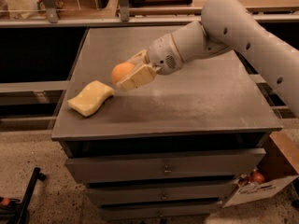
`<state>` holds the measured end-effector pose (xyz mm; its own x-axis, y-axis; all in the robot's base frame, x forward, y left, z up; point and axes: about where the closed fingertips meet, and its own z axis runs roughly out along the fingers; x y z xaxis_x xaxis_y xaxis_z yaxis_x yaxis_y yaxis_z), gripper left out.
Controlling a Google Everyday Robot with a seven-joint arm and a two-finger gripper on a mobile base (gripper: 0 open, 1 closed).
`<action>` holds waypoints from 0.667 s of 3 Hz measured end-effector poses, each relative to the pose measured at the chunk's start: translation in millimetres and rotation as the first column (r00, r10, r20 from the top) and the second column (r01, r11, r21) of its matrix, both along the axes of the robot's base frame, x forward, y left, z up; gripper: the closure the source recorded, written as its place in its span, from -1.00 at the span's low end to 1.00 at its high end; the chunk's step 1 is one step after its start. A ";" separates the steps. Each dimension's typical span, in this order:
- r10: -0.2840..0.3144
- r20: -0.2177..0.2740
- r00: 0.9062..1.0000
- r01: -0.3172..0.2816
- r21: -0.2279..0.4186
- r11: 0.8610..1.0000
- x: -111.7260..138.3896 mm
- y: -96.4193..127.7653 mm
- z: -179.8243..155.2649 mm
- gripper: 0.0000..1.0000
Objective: Move orange near sponge
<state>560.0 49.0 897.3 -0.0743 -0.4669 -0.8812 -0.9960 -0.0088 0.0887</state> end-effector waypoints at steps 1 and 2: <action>0.033 -0.003 0.999 -0.033 0.013 0.999 -3.6 13.4 -3.9 1.00; 0.062 -0.002 0.998 -0.062 0.033 0.998 -6.1 23.7 -7.4 1.00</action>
Offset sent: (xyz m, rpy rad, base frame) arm -0.0040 0.0218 -0.0078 0.0410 0.0031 0.0566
